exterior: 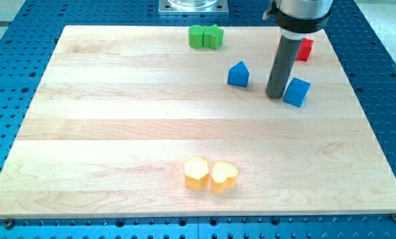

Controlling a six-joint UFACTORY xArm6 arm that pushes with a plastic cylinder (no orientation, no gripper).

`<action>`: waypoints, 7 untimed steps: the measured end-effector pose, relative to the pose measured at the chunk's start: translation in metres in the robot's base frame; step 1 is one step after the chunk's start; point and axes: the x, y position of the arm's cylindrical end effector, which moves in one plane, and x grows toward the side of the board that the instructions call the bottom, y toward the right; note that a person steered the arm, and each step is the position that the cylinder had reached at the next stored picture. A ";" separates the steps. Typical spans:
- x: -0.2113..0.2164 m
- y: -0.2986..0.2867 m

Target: Move the triangle to the bottom of the red star

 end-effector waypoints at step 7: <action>-0.029 -0.113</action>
